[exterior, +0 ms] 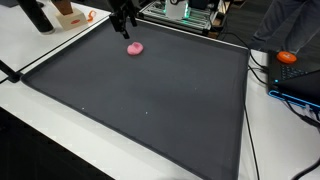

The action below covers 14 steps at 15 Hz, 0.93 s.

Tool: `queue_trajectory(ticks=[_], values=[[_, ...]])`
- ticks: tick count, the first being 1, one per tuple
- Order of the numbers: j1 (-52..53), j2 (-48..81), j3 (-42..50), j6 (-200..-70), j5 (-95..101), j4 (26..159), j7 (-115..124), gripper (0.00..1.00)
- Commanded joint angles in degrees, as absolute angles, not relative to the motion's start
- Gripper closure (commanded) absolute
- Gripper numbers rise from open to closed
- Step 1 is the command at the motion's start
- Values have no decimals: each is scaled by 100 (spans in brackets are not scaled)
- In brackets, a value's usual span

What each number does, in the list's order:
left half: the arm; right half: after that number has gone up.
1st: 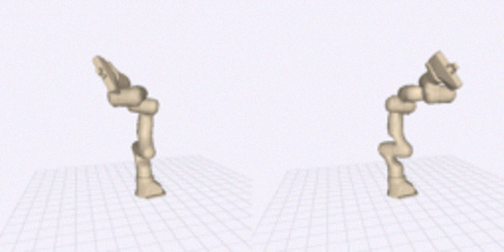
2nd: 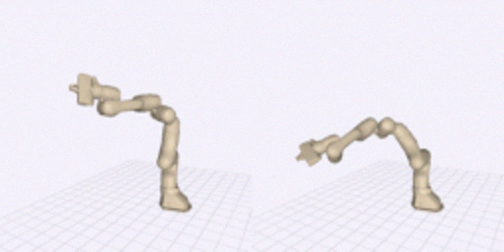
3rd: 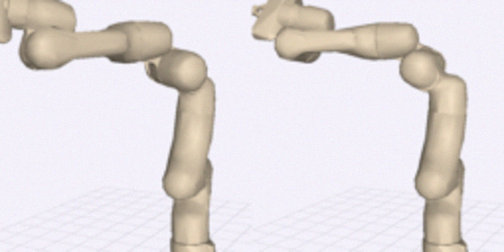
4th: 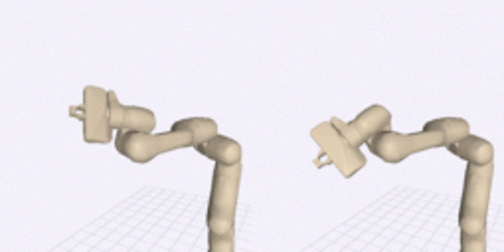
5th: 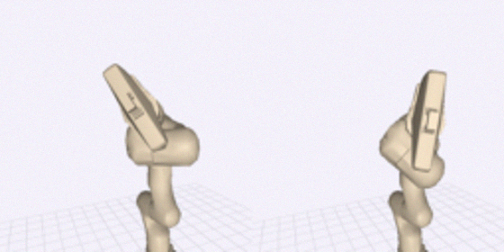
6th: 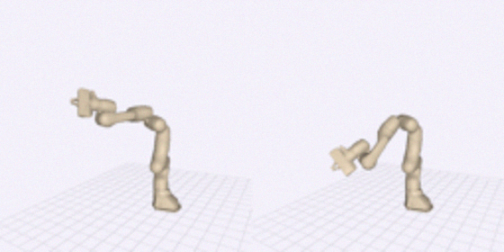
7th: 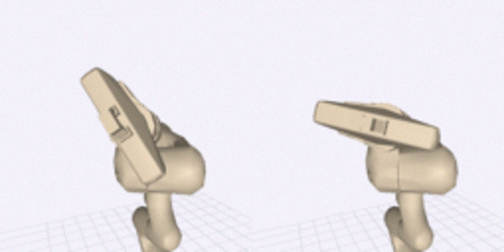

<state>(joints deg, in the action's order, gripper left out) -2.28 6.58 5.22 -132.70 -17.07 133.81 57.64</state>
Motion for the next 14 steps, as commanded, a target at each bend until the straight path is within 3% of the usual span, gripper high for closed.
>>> queue_trajectory(ticks=[1,13,14], values=[[-209,764,447,-13601,-1857,13652,5777,0],[-223,1269,361,-14851,-2423,14025,5619,0],[-217,1293,358,-14891,-2432,14035,5632,7]])
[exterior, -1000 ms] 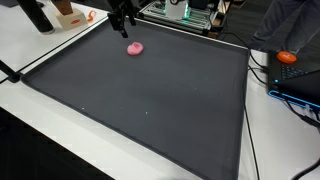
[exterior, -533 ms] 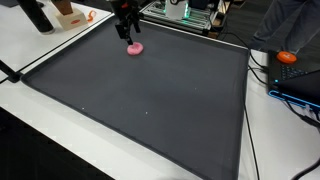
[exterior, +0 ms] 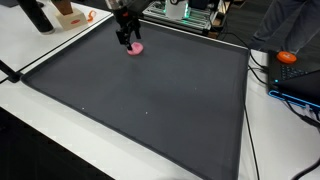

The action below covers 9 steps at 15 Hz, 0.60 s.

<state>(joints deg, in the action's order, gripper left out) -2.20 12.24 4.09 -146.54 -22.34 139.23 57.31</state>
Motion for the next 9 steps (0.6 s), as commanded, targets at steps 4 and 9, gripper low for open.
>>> queue_trajectory(ticks=[4,9], values=[[-195,1351,365,-14955,-2410,14064,5694,51],[-175,1382,383,-15012,-2349,14049,5754,87]])
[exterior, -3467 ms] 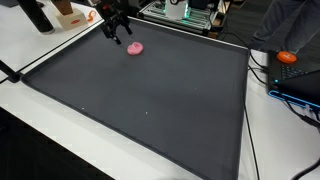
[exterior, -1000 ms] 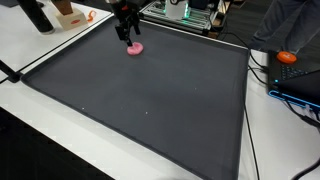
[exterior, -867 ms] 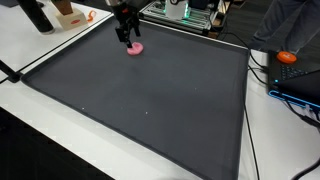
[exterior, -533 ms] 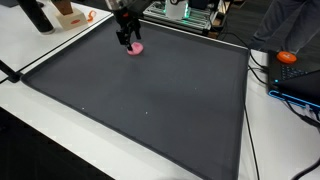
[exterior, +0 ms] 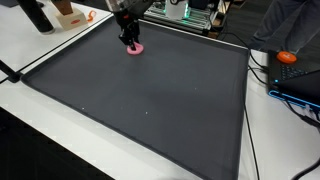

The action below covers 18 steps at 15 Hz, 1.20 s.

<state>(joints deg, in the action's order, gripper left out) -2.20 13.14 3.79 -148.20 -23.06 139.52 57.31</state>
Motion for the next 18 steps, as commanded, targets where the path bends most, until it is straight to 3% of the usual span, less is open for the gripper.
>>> queue_trajectory(ticks=[1,3,13,14,16,18], values=[[-175,1388,385,-15009,-2343,14043,5759,94],[-168,1400,394,-15004,-2320,14033,5787,100],[-167,1375,432,-14827,-2222,14002,5855,99],[-158,1361,449,-14854,-2185,14015,5886,71],[-182,1316,426,-14786,-2255,14017,5839,64],[-184,1268,414,-14768,-2266,14024,5807,49]])
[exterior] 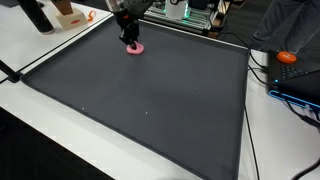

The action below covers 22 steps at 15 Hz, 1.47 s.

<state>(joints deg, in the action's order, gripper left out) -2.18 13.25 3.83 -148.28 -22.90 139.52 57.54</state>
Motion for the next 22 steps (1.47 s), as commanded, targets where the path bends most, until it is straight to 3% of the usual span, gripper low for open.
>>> queue_trajectory(ticks=[1,6,7,22], values=[[-186,1245,410,-14748,-2271,14029,5798,43],[-264,1108,422,-14556,-2321,14028,5671,3],[-303,1082,426,-14503,-2369,14016,5617,0],[-1267,1654,935,-12484,-3779,13028,4138,0]])
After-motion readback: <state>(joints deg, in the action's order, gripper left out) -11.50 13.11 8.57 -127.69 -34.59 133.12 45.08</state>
